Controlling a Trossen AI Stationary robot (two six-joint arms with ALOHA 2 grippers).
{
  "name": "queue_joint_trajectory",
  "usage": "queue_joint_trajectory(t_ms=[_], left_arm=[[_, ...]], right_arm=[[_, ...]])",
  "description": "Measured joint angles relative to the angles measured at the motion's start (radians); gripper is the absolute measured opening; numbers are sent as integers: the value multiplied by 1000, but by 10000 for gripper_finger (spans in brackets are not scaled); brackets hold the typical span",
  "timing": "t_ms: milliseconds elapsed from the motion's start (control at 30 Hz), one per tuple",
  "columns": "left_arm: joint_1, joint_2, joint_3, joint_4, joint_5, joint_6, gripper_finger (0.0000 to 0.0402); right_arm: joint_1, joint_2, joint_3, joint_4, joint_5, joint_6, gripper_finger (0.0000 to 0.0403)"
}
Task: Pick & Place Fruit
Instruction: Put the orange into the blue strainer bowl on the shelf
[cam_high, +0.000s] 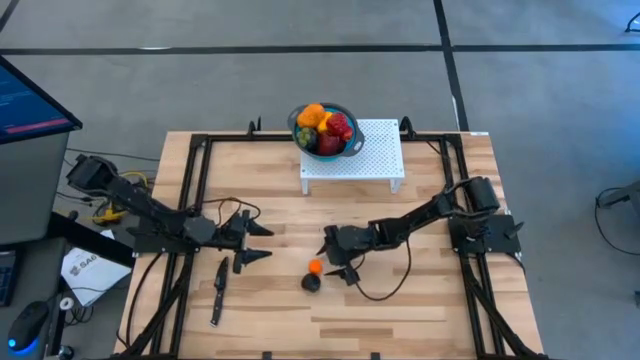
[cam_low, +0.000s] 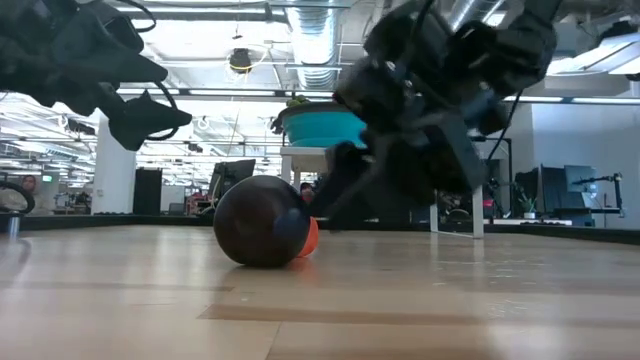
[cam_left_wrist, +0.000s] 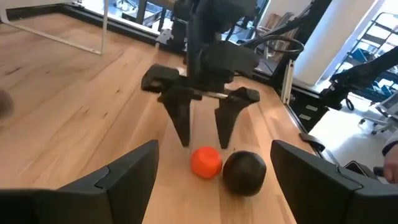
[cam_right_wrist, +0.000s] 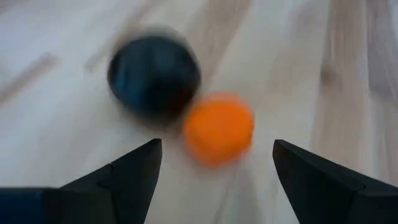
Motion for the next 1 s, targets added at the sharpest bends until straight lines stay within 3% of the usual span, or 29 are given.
queue_joint_trajectory(t_ms=[233,400,733,1000], left_arm=[[-9,81,0,91,-12,-1,301],[-6,118,1,116,-13,-18,301],[-6,128,1,146,-15,-19,301],[-5,128,1,150,-117,7,301]], right_arm=[[-18,127,95,35,-42,-75,282],[-28,126,119,-16,-42,-59,258],[-75,52,117,-99,-53,7,146],[-130,-145,117,-217,11,88,152]])
